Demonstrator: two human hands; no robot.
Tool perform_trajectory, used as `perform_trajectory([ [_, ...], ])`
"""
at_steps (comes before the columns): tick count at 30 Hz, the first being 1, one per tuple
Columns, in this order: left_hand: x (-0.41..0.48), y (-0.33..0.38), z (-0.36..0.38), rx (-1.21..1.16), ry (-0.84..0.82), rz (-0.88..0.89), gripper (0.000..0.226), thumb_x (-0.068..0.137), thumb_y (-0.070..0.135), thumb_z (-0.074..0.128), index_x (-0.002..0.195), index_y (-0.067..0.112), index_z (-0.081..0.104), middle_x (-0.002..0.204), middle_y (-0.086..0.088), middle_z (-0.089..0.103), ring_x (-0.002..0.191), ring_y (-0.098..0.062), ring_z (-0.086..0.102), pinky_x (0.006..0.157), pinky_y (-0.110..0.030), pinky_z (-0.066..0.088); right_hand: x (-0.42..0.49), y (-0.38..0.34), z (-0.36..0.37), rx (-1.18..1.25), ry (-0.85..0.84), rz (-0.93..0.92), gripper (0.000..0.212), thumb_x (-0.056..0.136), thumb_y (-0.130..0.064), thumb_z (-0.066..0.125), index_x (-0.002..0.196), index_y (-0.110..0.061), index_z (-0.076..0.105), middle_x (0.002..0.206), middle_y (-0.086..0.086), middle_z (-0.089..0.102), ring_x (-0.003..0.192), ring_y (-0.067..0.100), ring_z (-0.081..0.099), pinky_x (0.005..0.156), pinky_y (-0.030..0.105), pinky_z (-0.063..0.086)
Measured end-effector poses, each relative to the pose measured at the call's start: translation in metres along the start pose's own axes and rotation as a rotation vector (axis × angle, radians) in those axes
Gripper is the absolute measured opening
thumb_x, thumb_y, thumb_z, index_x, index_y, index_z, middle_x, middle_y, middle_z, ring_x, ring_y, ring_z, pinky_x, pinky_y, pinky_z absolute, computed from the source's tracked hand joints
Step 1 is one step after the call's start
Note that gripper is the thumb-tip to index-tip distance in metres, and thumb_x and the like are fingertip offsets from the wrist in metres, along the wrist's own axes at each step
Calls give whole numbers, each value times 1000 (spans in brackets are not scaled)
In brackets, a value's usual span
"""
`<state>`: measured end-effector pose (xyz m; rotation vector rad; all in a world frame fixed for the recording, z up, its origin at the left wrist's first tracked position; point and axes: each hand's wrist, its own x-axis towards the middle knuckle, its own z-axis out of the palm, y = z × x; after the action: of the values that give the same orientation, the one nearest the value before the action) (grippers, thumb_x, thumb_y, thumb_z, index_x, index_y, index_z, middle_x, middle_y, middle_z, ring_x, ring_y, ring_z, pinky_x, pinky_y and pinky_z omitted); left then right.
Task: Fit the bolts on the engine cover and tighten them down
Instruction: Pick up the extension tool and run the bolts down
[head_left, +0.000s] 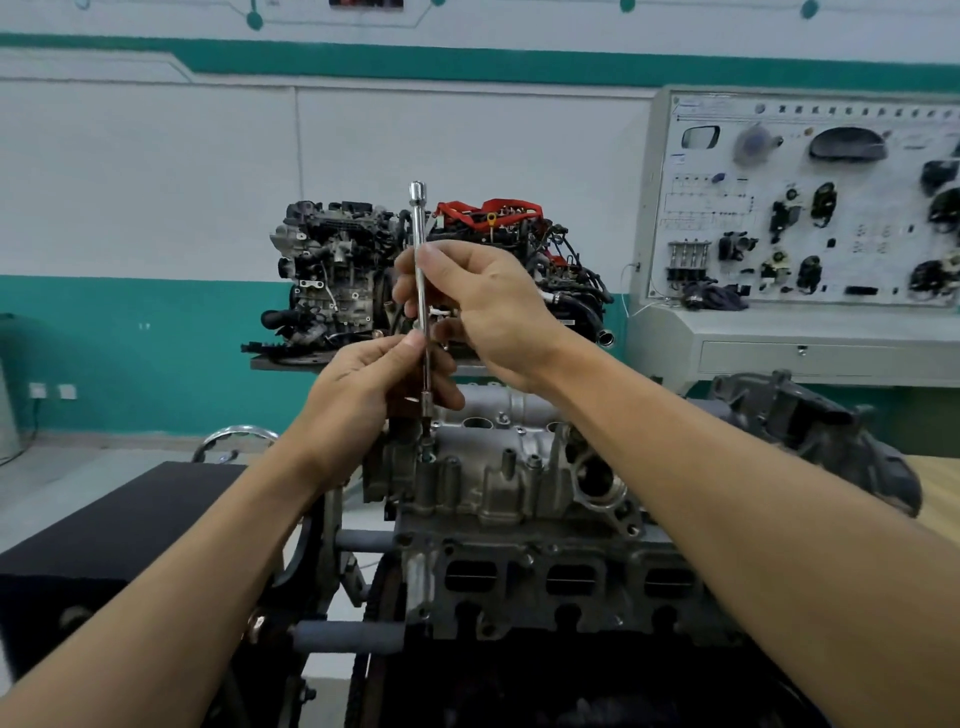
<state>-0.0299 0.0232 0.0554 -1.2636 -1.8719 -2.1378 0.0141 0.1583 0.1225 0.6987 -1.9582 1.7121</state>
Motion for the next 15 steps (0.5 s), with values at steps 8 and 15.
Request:
perform_trajectory([
  [8, -2, -2, 1, 37, 22, 96, 28, 90, 41, 64, 82, 15, 71, 79, -9, 74, 72, -32, 61, 63, -39, 48, -2, 4, -1, 34, 31, -19, 14, 99, -24, 59, 94, -11, 63, 82, 2, 67, 71, 14, 60, 58, 23, 47],
  [15, -2, 1, 6, 38, 8, 56, 34, 93, 43, 53, 89, 14, 71, 76, -8, 74, 73, -18, 68, 64, -26, 51, -4, 7, -6, 10, 36, 1, 20, 102, -20, 53, 90, -12, 66, 81, 0, 73, 74, 14, 62, 58, 24, 44],
])
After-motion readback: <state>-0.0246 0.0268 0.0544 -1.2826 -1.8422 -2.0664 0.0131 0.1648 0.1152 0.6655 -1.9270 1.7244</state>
